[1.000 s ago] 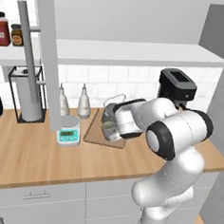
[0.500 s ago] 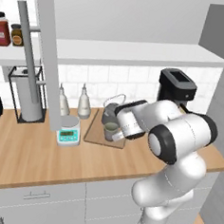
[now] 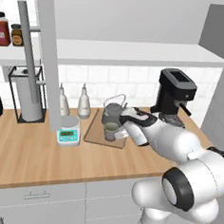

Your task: Pick the kettle from the counter and place it on the tray. Then pick the mug from the cabinet and place it on the tray. Then close the cabinet doors.

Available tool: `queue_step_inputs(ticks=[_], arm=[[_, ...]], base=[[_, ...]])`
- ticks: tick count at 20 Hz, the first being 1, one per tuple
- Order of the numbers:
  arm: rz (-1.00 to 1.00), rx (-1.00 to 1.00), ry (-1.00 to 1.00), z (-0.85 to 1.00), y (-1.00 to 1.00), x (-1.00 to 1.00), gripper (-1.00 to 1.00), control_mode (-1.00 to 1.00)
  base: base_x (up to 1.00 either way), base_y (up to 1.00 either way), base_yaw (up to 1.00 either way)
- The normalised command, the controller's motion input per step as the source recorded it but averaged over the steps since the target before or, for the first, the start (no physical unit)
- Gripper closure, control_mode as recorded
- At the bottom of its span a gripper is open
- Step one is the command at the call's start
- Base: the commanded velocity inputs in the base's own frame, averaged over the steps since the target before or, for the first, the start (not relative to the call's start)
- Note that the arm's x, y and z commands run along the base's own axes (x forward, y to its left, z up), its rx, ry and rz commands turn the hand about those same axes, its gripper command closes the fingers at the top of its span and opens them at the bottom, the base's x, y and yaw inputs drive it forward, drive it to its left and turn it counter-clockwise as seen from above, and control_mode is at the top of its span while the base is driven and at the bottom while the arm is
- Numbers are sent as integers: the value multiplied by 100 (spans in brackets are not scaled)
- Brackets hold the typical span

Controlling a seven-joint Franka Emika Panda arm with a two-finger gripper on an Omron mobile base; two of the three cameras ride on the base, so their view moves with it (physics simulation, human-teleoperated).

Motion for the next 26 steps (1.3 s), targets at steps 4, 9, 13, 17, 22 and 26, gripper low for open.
queue_step_inputs(ticks=[4, 9, 13, 17, 22, 26], arm=[[0, 14, 9, 71, 0, -67, -100, -100], [1, 3, 1, 78, 0, -59, -100, -100], [10, 0, 0, 77, 0, -64, -100, -100], [12, 0, -4, 58, 5, -80, -100, -100], [15, 0, -12, 50, 17, -74, -100, -100], [26, -2, -20, 53, 22, -57, -100, -100]], base=[[0, 0, 0], [0, 0, 0], [0, 0, 0], [0, 0, 0], [0, 0, 0], [0, 0, 0]])
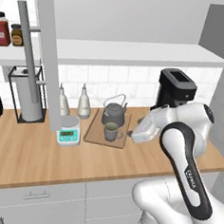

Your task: Pick the kettle from the counter and place it on the tray. Then pick the mug from the cabinet and place it on the tray. Then close the cabinet doors.

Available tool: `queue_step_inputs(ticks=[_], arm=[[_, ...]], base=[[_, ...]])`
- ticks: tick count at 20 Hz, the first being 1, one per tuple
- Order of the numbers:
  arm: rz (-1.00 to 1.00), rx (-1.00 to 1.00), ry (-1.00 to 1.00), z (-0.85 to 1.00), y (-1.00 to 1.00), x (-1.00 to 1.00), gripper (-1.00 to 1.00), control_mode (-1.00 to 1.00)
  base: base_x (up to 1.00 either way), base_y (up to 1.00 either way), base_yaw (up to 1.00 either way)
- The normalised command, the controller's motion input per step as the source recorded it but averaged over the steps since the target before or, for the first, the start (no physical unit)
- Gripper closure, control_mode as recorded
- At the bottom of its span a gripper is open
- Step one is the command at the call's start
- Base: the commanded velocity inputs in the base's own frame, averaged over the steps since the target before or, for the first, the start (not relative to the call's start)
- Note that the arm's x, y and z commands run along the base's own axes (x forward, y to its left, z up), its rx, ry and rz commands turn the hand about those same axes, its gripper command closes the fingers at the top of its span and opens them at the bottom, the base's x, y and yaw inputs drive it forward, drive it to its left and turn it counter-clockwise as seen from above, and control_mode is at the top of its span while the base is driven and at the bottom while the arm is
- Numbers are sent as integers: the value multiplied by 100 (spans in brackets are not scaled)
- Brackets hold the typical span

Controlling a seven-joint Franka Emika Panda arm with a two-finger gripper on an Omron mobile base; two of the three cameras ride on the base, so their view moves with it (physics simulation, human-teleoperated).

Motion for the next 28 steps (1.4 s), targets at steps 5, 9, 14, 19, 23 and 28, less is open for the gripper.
queue_step_inputs(ticks=[5, 9, 14, 19, 23, 28], arm=[[29, -1, -13, 59, 17, -51, -100, -100], [26, -10, -41, 28, 22, -70, -100, -100], [23, -13, -48, 32, 16, -62, -100, -100], [22, -9, -38, 38, 6, -59, -100, -100], [20, -4, -30, 30, 4, -70, -100, -100], [14, -4, -40, 27, 5, -63, -100, -100]], base=[[0, 0, 0], [0, 0, 0], [0, 0, 0], [0, 0, 0], [0, 0, 0], [0, 0, 0]])
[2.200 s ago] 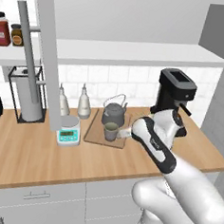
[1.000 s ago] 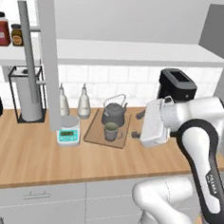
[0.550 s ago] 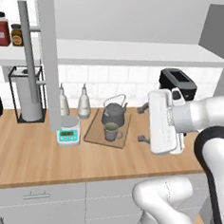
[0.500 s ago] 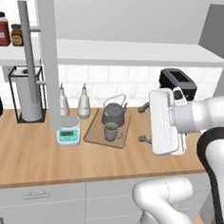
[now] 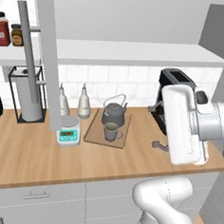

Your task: Pick the kettle from the counter and place it on the tray. Then pick the mug from the cabinet and place it on the tray. Then close the cabinet doors.

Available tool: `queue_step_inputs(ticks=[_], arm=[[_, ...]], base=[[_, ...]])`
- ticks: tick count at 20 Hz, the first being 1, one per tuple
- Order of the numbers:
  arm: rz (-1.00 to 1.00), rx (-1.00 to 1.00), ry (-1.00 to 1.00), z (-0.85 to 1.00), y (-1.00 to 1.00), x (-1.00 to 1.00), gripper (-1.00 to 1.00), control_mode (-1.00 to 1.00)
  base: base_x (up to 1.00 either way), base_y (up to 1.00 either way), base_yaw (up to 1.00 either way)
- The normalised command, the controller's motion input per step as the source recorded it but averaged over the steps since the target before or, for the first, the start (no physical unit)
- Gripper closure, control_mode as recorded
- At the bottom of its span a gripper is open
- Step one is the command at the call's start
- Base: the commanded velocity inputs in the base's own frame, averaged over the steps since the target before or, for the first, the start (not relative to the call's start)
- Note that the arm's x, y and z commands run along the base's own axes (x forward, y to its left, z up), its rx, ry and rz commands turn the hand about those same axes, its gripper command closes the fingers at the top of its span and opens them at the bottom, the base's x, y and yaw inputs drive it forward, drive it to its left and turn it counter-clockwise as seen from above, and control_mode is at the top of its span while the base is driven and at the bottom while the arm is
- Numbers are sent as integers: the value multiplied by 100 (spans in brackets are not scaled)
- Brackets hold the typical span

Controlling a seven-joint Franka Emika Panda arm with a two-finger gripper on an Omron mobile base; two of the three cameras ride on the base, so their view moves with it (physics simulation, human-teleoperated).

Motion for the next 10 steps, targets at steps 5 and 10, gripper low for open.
queue_step_inputs(ticks=[5, 10], arm=[[8, -1, -27, 25, 18, -50, -100, -100], [4, -5, -28, 24, 23, -55, -100, -100]], base=[[0, 0, 0], [0, 0, 0]])
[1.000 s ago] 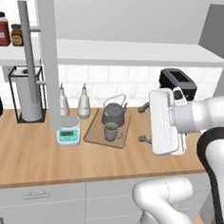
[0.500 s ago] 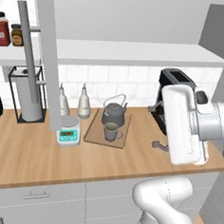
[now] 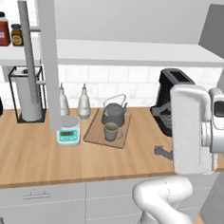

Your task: Pick the kettle from the counter and place it on the tray. Then pick the mug from the cabinet and place it on the tray. Then close the cabinet doors.

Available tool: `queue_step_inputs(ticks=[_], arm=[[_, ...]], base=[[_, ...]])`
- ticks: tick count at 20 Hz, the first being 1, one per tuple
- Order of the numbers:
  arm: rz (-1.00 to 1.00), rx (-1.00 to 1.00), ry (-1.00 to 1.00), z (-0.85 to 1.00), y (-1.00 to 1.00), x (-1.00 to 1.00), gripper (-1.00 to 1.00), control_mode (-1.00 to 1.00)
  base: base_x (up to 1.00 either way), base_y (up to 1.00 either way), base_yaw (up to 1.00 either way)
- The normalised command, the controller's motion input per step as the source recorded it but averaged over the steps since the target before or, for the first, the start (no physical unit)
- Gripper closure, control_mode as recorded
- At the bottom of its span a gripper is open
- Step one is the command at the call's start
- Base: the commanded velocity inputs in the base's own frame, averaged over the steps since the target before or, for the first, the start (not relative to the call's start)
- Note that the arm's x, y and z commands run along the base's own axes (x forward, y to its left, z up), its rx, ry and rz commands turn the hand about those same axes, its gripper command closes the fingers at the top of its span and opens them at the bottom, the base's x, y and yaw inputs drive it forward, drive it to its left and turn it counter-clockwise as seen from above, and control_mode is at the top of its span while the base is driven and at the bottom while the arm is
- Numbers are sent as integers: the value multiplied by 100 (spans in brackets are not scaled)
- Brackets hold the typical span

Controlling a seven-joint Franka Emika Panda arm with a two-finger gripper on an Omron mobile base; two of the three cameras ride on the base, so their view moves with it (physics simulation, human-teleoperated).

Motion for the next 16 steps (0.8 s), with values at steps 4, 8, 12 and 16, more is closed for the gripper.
queue_step_inputs(ticks=[4, 8, 12, 16], arm=[[2, -10, -23, 16, 33, -29, -100, -100], [2, -29, -41, 1, 47, -29, -100, -100], [0, -21, -24, 0, 50, -3, -100, -100], [0, -10, -11, 0, 51, 15, -100, -100]], base=[[0, 0, 0], [0, 0, 0], [0, 0, 0], [0, 0, 0]])
